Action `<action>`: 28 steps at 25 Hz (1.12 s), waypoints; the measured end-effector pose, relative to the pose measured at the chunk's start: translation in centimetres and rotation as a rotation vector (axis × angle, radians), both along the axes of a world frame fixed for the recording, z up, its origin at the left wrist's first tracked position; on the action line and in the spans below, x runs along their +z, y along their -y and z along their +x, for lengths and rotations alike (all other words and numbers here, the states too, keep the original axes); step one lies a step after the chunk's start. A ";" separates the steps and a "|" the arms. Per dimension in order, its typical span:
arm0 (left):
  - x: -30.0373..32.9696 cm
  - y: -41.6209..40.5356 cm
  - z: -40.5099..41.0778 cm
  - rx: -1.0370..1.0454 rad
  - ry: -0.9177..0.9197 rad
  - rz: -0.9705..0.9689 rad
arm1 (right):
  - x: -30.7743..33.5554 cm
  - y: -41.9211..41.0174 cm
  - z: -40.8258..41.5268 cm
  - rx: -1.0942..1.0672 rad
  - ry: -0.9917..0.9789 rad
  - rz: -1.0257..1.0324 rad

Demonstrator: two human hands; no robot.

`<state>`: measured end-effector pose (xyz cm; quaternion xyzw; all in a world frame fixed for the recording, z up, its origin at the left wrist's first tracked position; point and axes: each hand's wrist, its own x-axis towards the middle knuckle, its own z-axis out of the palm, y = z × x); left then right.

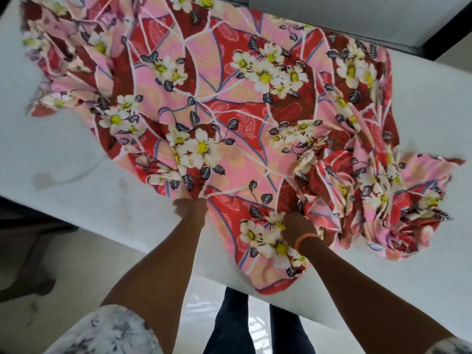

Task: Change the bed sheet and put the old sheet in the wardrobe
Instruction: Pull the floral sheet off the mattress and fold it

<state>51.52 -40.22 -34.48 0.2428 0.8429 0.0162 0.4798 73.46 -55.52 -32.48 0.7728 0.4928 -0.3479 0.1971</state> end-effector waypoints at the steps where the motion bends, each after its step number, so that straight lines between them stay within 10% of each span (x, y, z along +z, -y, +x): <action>1: 0.7 0.3 -0.3 0.030 0.140 -0.006 | 0.6 -0.1 -0.3 -0.091 -0.071 0.007; 7: 15.1 2.8 1.7 0.029 0.634 0.104 | 12.0 -2.3 -6.0 -0.274 -0.619 0.383; 11: 24.3 3.7 2.2 -0.111 0.816 0.181 | 20.2 -4.6 -9.6 -0.382 -0.521 0.771; 17: 29.9 5.6 3.5 -0.477 0.759 0.375 | 31.0 -6.1 -4.2 -0.947 -0.743 0.679; 23: 30.8 6.0 6.5 -0.929 0.401 0.481 | 38.5 -6.2 2.0 -0.538 -0.508 0.806; 28: 30.9 4.8 5.4 -0.401 0.613 0.307 | 41.3 -5.5 5.2 -0.585 -0.611 0.781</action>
